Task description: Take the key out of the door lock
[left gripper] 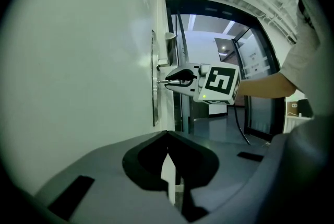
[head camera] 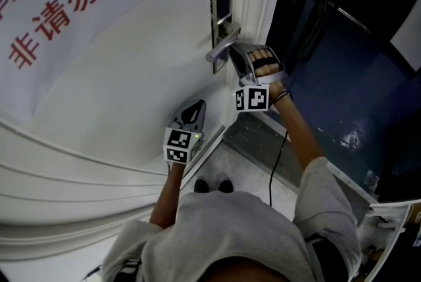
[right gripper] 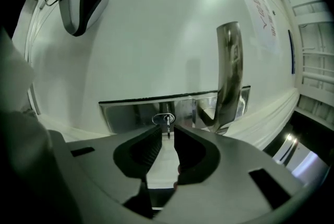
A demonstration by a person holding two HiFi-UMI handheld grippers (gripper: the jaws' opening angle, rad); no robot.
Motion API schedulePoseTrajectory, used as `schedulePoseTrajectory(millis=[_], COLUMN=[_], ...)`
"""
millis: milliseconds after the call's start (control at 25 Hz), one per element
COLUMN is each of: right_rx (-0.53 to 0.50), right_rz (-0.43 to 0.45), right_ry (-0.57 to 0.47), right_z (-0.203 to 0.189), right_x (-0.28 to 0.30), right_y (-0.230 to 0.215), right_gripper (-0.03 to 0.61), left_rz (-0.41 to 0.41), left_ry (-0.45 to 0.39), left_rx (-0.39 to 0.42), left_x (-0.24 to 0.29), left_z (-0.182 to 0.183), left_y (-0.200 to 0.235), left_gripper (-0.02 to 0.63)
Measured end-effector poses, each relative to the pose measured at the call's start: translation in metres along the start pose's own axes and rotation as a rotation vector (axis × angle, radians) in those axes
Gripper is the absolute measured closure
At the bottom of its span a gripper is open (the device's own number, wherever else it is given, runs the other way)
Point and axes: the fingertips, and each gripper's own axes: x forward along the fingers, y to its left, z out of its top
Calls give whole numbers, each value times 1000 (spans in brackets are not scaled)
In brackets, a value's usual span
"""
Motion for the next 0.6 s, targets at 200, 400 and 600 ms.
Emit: schedulePoseTrajectory(millis=[200, 400, 600], right_rx=[-17, -45, -74], right_rz=[-28, -38, -42], right_ry=[-4, 3, 1], right_z=[2, 2, 2], right_x=[6, 8, 8], right_y=[-2, -1, -1], right_gripper=[523, 545, 548], left_rz=[7, 13, 10], left_ry=[2, 1, 15], left_rx=[-3, -7, -19], left_x=[0, 0, 3], left_z=[-2, -2, -7], left_y=[4, 6, 1], left_gripper=[595, 595, 595])
